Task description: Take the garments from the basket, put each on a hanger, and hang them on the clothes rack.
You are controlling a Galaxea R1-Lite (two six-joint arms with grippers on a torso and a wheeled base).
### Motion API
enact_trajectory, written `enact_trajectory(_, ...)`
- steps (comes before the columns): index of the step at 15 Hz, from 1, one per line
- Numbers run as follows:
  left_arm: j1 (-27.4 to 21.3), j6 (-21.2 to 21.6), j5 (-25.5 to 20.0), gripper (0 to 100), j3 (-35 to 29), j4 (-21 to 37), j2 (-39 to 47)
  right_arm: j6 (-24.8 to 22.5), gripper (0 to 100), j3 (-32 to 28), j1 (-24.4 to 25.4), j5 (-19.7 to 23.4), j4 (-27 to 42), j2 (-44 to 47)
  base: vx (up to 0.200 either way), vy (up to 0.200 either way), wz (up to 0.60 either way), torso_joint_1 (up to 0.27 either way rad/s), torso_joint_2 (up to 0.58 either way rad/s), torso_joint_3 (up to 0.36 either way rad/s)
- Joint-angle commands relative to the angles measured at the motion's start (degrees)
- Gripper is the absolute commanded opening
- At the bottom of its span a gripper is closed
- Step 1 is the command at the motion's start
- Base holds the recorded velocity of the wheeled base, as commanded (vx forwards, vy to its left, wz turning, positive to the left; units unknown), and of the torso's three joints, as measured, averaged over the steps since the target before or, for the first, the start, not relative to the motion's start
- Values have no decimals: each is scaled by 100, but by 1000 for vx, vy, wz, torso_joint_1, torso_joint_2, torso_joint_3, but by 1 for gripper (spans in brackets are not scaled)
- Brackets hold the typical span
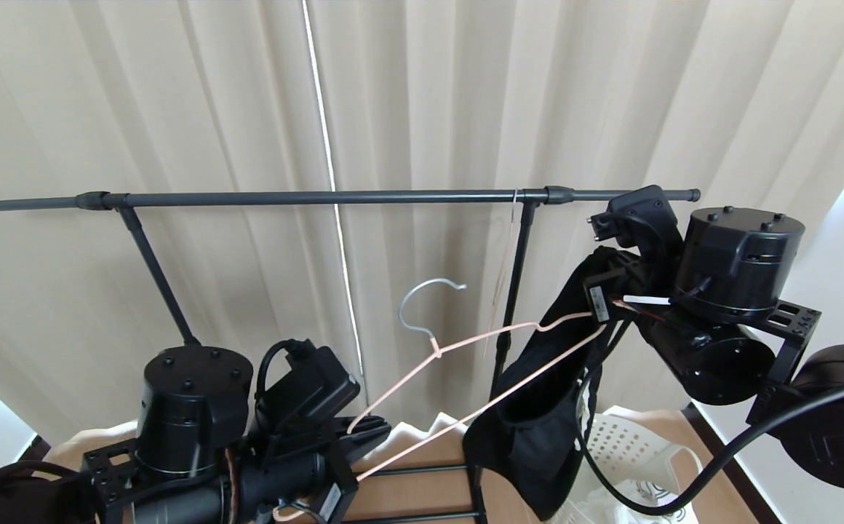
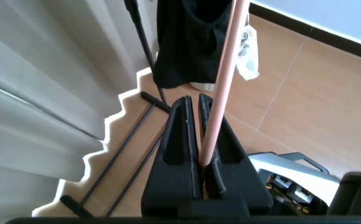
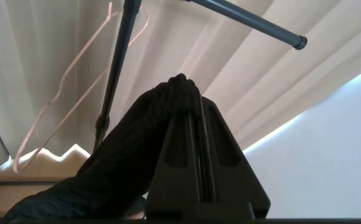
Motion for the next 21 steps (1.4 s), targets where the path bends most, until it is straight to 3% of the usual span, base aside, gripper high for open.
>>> enact_trajectory(1, -12, -74, 128, 0, -215, -5, 285, -2, 0, 16, 122, -29, -3, -2, 0, 0, 0, 0, 0, 0)
enact_trajectory(9, 15, -162, 190, 0, 93, -5, -5, -10, 0, -81, -1, -38, -56, -2, 0, 0, 0, 0, 0, 0)
enact_trajectory(21, 94, -171, 234, 0, 49, -5, -111, -10, 0, -54, -1, -38, -56, -29, 0, 0, 0, 0, 0, 0)
